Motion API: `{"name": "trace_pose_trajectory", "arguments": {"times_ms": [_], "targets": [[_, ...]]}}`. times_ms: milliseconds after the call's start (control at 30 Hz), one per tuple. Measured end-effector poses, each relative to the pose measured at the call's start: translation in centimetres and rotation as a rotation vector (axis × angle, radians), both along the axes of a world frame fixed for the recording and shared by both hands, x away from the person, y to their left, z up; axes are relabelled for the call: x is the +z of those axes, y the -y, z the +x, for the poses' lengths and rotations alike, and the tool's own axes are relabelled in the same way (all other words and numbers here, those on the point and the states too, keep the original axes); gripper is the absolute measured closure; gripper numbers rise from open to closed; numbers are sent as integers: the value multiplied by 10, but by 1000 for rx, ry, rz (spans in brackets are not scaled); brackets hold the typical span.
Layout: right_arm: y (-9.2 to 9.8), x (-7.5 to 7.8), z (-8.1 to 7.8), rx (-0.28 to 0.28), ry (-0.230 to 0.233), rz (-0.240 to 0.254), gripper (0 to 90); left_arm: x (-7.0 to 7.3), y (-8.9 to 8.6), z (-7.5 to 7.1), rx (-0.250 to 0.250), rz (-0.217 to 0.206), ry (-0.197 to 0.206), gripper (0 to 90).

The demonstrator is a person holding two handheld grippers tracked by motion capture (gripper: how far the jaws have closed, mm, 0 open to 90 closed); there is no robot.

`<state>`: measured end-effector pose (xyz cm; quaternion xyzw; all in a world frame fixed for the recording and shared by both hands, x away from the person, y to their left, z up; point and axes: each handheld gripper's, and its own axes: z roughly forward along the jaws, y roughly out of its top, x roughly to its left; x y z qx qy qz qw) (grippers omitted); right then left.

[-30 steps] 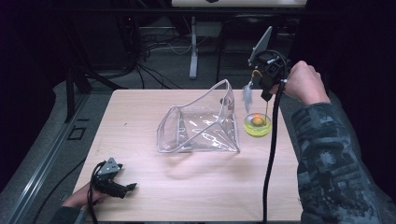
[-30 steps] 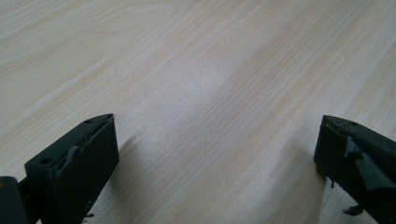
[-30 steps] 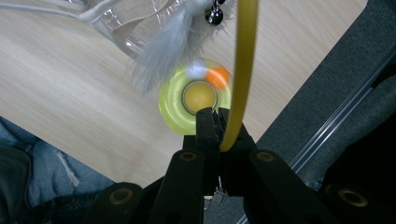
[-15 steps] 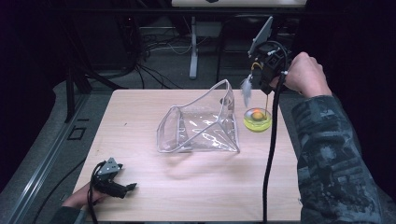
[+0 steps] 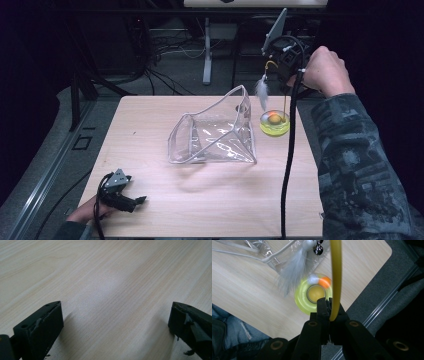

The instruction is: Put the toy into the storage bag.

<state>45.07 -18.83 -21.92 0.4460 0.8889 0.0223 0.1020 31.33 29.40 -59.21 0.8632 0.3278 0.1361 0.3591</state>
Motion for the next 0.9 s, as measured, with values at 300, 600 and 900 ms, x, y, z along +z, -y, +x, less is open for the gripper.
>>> {"name": "trace_pose_trajectory", "arguments": {"times_ms": [300,600,900], "targets": [[-11,16,0,31,39,-26,873,0,0,0,0,1,0,0],[-23,25,2,58,76,-30,873,0,0,0,0,1,0,0],[-36,39,3,75,94,-38,873,0,0,0,0,1,-1,0]]}}
